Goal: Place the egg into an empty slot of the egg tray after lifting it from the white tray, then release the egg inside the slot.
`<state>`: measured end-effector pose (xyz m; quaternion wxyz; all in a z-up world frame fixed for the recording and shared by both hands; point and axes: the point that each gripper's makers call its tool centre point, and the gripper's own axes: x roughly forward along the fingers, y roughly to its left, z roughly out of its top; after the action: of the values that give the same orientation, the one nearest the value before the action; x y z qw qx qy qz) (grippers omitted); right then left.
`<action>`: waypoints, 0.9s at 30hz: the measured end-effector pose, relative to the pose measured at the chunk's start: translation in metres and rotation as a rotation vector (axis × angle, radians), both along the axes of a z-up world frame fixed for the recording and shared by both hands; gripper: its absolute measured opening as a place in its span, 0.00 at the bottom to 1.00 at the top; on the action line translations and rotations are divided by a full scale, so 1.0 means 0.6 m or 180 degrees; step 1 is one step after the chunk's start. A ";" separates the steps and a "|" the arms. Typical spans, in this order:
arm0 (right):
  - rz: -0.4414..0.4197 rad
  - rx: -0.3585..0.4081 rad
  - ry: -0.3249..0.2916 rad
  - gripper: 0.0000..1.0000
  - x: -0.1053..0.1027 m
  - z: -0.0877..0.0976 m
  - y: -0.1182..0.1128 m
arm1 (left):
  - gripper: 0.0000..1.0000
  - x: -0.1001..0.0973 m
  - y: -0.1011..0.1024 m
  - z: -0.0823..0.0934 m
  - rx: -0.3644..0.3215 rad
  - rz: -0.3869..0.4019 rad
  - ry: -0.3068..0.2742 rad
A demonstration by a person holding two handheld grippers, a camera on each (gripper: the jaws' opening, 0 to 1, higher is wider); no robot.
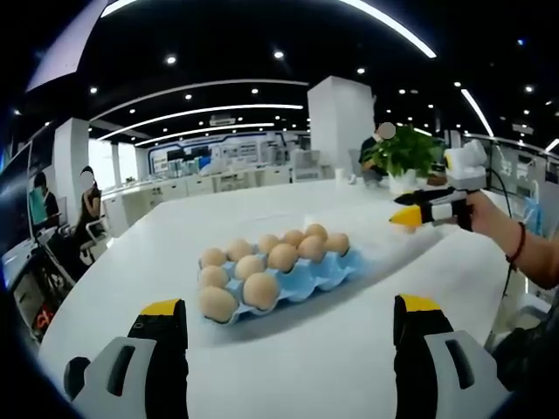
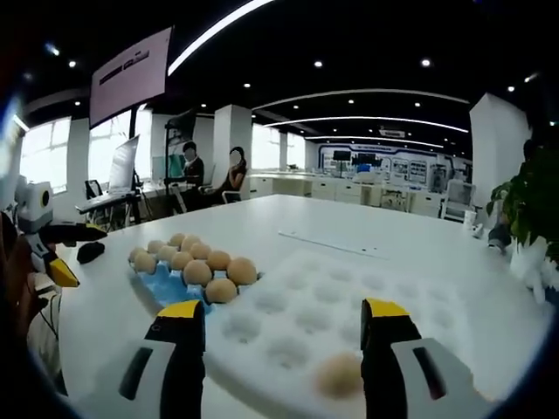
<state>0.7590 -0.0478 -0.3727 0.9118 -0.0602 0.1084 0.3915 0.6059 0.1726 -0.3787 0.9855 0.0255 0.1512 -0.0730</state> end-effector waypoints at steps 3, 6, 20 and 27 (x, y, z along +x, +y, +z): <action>-0.0040 0.0004 0.0049 0.73 0.003 -0.006 -0.012 | 1.00 0.000 0.003 -0.002 0.0009 0.0019 0.0019; -0.0109 0.0008 0.0057 0.71 0.007 -0.011 -0.024 | 1.00 -0.001 0.004 0.000 -0.0004 0.0028 0.0002; -0.0386 -0.0009 0.0079 0.61 0.010 -0.027 -0.058 | 1.00 -0.003 -0.014 0.007 0.0057 -0.0121 -0.0039; -0.0546 0.0043 0.0002 0.53 0.009 -0.032 -0.071 | 1.00 -0.002 -0.021 0.004 0.0084 -0.0177 -0.0015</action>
<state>0.7646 -0.0906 -0.3919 0.9423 -0.0444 0.1107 0.3127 0.6049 0.1599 -0.3762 0.9830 0.0428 0.1491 -0.0983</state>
